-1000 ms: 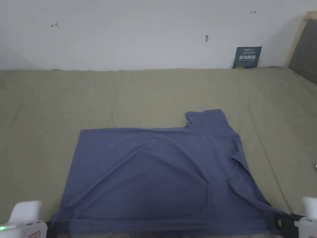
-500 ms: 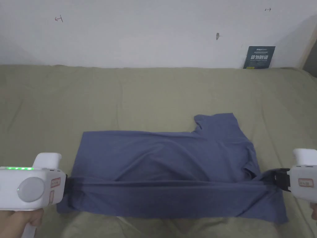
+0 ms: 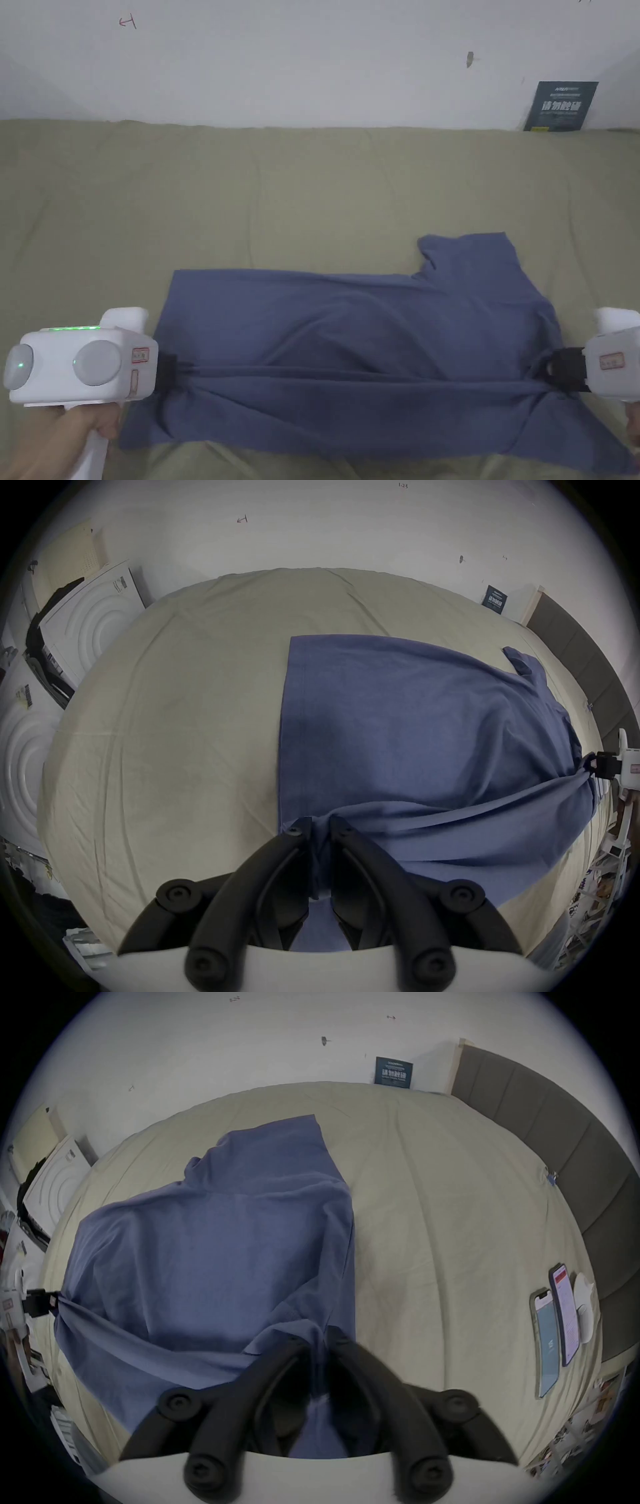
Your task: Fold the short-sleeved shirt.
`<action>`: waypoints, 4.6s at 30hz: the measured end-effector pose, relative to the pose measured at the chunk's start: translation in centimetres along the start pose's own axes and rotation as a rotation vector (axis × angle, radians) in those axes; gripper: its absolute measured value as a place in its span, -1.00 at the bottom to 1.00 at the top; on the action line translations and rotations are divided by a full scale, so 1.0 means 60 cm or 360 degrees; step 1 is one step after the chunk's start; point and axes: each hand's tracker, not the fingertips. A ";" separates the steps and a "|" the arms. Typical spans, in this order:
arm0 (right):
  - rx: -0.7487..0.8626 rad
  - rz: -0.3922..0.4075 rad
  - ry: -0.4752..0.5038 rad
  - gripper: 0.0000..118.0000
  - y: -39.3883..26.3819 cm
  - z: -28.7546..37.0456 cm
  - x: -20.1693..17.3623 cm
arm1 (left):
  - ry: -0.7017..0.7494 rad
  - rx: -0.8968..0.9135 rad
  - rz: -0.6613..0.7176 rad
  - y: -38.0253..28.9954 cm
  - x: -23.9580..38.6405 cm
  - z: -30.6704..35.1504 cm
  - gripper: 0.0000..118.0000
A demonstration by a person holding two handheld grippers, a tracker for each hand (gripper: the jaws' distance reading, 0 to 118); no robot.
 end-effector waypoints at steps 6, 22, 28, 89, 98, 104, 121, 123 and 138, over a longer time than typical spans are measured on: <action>0.0089 -0.0162 0.0064 0.99 -0.047 0.064 0.036 | 0.0121 0.0050 0.0047 -0.024 -0.048 0.032 0.95; 0.0051 0.0024 0.0142 -1.00 -0.220 0.134 0.016 | -0.0141 -0.0057 0.0170 -0.151 -0.044 0.107 0.71; 0.0047 0.0025 0.0133 -1.00 -0.198 0.123 0.011 | -0.0080 -0.0064 0.0174 -0.096 -0.054 0.044 0.96; -0.0158 -0.0047 0.0201 0.67 -0.311 0.177 0.052 | -0.0075 -0.0096 0.0081 -0.288 -0.037 0.187 0.77; 0.0135 -0.0105 0.0173 0.48 -0.231 0.219 0.071 | -0.0031 0.0058 0.0098 -0.216 -0.057 0.204 0.88; 0.0104 -0.0066 0.0119 -1.00 -0.150 0.164 0.038 | 0.0048 0.0102 0.0009 -0.089 -0.023 0.143 -0.94; 0.0024 0.0042 0.0075 -1.00 -0.048 0.049 0.014 | 0.0114 -0.0154 -0.0124 0.028 -0.024 -0.079 0.81; 0.0019 0.0051 0.0071 -1.00 -0.044 0.046 0.023 | 0.0100 -0.0107 -0.0190 0.030 -0.018 -0.063 0.66; -0.0096 0.0090 0.0007 0.97 0.015 -0.001 0.050 | 0.0075 -0.0071 -0.0175 0.023 0.022 -0.028 -0.92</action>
